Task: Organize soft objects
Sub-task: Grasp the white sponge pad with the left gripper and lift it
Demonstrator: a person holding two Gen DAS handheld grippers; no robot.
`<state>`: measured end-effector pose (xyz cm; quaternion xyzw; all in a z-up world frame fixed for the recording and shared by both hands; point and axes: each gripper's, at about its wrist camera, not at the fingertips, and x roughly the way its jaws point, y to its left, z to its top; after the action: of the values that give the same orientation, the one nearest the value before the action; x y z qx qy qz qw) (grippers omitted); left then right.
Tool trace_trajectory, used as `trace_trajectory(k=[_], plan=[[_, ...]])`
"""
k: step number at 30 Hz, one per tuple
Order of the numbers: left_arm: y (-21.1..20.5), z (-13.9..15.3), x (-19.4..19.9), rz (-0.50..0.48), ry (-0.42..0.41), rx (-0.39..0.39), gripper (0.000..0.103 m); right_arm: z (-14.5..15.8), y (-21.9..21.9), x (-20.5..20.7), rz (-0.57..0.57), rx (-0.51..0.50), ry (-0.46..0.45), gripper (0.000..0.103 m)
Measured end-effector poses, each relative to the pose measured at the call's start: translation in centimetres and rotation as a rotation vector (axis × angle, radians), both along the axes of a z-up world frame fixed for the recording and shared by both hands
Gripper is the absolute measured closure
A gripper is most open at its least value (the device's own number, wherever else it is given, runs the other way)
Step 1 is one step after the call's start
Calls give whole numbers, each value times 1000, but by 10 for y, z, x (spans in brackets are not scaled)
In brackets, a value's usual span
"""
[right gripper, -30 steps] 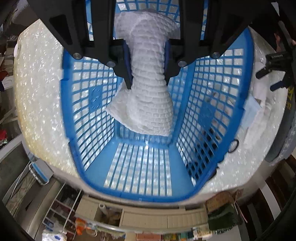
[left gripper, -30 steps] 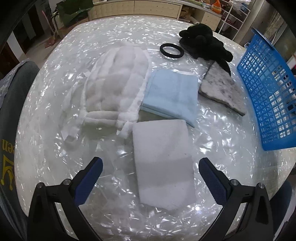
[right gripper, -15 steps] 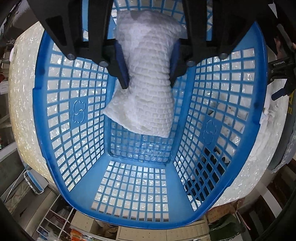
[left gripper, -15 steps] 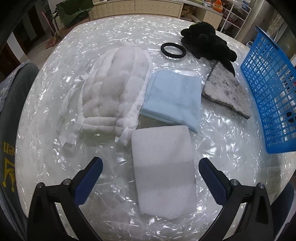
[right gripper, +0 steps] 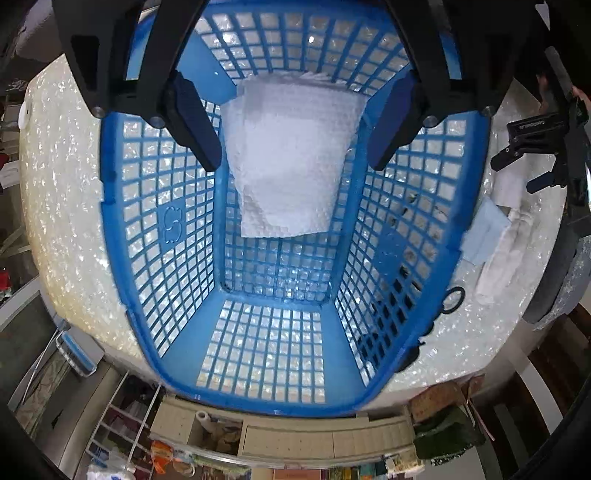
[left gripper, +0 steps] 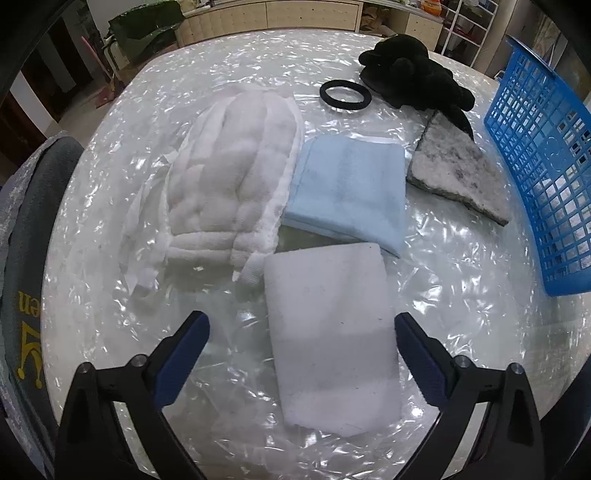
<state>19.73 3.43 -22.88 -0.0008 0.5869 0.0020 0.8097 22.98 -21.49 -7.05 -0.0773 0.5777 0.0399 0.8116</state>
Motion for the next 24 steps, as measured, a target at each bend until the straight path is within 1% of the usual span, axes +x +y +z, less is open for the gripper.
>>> trace_trajectory(k=[2, 3, 4, 5, 7, 9, 12, 15, 18, 20, 23, 24], plan=[[2, 1, 0, -1, 5, 0, 9, 9, 5, -8, 3, -4, -33, 20], [2, 2, 0, -2, 8, 1, 13, 13, 7, -13, 8, -1, -52, 19], [3, 3, 0, -3, 7, 0, 19, 17, 10, -19, 15, -7, -71, 16], [4, 5, -1, -5, 4, 0, 23, 20, 13, -22, 26, -17, -88, 15], [3, 9, -3, -21, -3, -2, 39, 25, 20, -26, 52, -43, -115, 14], [2, 12, -4, -40, -6, -5, 47, 28, 24, -28, 64, -40, -122, 14], [0, 13, -7, -51, -7, -4, 48, 33, 27, -31, 58, 8, -133, 13], [0, 14, -10, -61, -5, -8, 52, 34, 28, -37, 43, 15, -151, 12], [1, 16, -14, -63, 8, -38, 53, 36, 26, -43, 24, 39, -169, 12], [2, 19, -17, -59, 0, -53, 53, 43, 26, -48, 7, 53, -201, 12], [1, 29, -27, -54, -13, -63, 53, 51, 27, -54, 9, 74, -225, 6], [1, 33, -29, -51, -20, -71, 53, 53, 28, -56, 14, 77, -228, 6]])
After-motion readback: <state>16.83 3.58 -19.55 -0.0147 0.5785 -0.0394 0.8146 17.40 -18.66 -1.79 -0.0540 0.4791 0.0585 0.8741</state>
